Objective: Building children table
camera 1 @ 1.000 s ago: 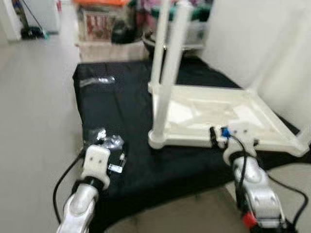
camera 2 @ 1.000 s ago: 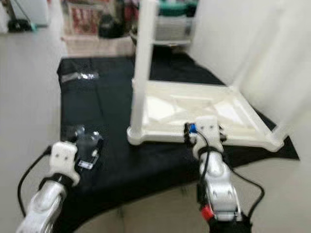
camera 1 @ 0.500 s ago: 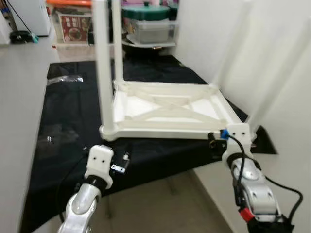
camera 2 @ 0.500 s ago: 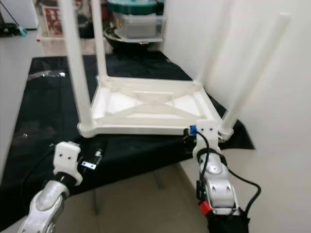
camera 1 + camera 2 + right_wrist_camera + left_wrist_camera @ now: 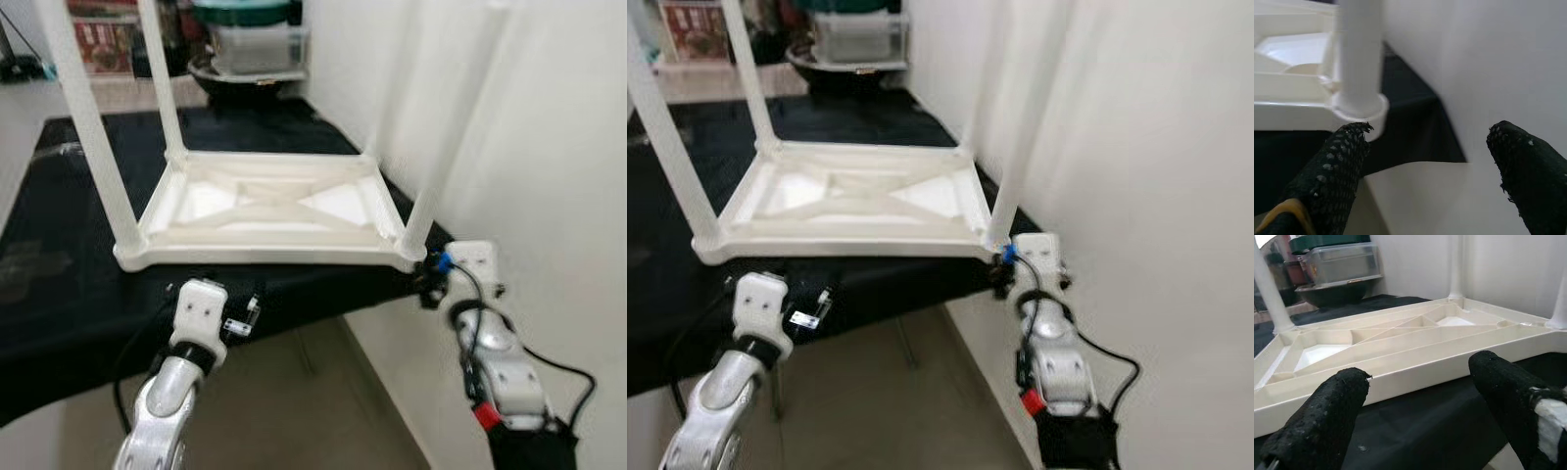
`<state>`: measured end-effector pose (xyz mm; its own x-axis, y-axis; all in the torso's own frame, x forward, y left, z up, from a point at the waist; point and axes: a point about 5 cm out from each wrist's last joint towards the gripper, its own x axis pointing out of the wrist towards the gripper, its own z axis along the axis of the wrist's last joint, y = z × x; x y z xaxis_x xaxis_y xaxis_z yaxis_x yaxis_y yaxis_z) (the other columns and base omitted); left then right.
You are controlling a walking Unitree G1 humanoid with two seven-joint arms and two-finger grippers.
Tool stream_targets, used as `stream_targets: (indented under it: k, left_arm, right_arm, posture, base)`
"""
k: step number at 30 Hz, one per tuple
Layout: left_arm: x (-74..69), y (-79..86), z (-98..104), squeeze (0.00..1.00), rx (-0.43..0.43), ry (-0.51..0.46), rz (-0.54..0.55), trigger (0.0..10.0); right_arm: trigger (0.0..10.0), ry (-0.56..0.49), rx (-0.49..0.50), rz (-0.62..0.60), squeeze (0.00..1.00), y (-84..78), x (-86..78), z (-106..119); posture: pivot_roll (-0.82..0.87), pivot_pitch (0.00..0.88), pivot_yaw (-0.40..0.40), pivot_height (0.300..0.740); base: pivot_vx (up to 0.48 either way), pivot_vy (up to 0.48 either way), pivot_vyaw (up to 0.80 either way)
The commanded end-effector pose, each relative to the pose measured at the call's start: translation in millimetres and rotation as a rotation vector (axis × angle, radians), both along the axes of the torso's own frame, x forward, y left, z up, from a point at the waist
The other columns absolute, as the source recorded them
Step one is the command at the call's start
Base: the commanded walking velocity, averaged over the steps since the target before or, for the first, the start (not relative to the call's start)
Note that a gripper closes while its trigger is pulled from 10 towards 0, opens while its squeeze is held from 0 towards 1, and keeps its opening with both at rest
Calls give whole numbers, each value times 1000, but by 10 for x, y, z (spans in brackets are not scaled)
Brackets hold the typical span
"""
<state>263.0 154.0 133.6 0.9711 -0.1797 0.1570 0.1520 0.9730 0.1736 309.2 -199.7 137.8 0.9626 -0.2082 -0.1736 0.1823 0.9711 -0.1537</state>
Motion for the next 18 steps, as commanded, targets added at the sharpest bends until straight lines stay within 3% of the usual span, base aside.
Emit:
stream_targets:
  k: [1, 8, 11, 14, 17, 18]
  left_arm:
    - [6, 53, -44, 0, 13, 23, 19, 10000]
    - [28, 75, -33, 0, 20, 18, 37, 10000]
    - [28, 98, -46, 0, 26, 23, 50, 10000]
    - [25, 129, -66, 0, 30, 31, 68, 10000]
    - [24, 134, -70, 0, 33, 32, 72, 10000]
    - [26, 152, -70, 0, 37, 31, 83, 10000]
  right_arm:
    - [10000, 6, 12, 4, 0, 36, 28, -7]
    - [10000, -63, 28, 108, 0, 154, 71, 93]
    - [10000, -115, 20, 290, 0, 323, 86, 205]
    - [10000, -49, -7, 432, 0, 466, 110, 176]
    - [10000, -16, -18, 447, 0, 487, 121, 150]
    - [10000, -24, 181, 462, 0, 511, 175, 183]
  posture:
    - [44, 0, -116, 740]
    - [49, 0, -116, 740]
    - [50, 0, -114, 740]
    - [55, 0, -119, 740]
    - [55, 0, -119, 740]
    - [61, 0, -127, 740]
  base:
    - [0, 0, 0]
    - [0, 0, 0]
    - [0, 0, 0]
    - [0, 0, 0]
    - [0, 0, 0]
    - [0, 0, 0]
